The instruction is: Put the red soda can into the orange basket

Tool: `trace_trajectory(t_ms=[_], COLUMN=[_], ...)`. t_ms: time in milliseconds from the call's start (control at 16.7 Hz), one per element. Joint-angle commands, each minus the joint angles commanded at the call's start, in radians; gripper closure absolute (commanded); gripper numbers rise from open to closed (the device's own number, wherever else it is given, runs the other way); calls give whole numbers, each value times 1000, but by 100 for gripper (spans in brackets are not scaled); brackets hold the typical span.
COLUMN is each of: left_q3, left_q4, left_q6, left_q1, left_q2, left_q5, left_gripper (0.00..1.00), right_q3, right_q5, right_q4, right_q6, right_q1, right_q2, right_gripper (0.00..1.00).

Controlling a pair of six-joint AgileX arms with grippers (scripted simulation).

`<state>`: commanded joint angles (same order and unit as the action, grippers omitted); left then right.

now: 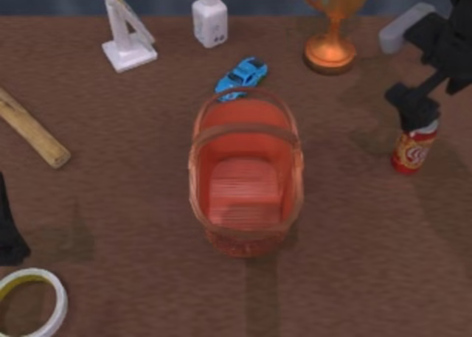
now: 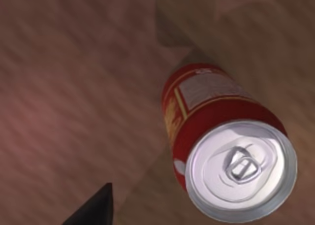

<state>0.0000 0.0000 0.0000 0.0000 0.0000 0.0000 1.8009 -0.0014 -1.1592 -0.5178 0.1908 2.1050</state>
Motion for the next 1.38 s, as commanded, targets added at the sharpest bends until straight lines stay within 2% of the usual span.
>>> trace_trajectory(t_ms=[240,600,960,1260,1380], left_q3=[0,0,0,0,0], left_q4=[0,0,0,0,0], left_q6=[0,0,0,0,0], left_q1=[0,0,0,0,0], left_q2=[0,0,0,0,0], left_q5=[0,0,0,0,0], left_gripper=[0,0,0,0,0], right_q3=[84,79,-35,-51,-51], right_q5=[5,5,6,6,6], right_q4=[-75,-70,79,99,99], right_q6=[-29,-29,-28,-28,-28], right_q1=[9,5,10,10,10], right_q2=[113,114,148,154,154], right_gripper=[0,0,0,0,15])
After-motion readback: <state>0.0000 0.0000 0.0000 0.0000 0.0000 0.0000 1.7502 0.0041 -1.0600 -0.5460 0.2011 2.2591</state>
